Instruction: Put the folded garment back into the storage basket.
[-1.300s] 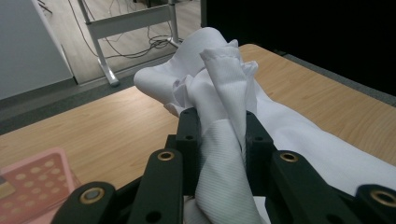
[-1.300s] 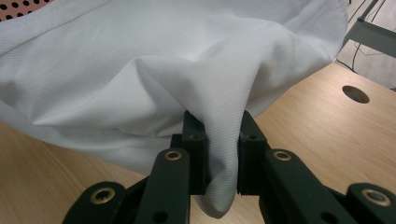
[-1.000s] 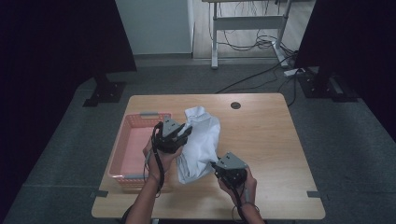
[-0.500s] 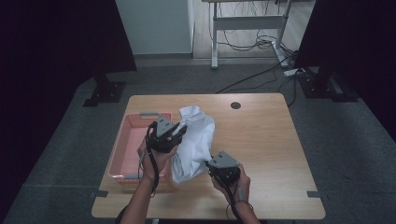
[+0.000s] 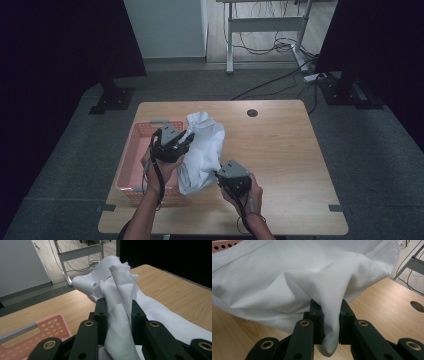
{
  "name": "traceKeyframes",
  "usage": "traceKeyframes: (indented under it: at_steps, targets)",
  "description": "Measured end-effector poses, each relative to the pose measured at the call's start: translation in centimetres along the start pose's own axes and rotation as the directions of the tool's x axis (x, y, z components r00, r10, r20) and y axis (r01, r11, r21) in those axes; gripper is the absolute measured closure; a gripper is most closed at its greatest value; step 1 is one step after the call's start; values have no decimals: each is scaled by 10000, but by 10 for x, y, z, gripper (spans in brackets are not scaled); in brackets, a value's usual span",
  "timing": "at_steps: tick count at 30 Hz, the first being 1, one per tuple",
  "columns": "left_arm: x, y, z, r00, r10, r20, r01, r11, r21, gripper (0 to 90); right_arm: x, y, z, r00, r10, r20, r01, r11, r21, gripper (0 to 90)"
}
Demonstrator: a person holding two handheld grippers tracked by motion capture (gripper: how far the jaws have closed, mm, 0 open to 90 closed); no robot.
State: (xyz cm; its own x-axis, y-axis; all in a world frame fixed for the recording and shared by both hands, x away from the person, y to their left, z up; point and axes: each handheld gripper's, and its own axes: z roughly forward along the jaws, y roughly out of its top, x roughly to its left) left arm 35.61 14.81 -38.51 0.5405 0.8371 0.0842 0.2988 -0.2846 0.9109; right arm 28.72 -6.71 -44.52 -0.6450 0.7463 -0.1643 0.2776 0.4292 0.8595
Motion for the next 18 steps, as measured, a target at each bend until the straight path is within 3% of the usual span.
traceKeyframes:
  at_steps: [18]
  targets:
    - [24,-5,-16,9994,-156,-293,153,9998,-85,729,17,18,16,9997,-180,-162,180,9998,-9,773]
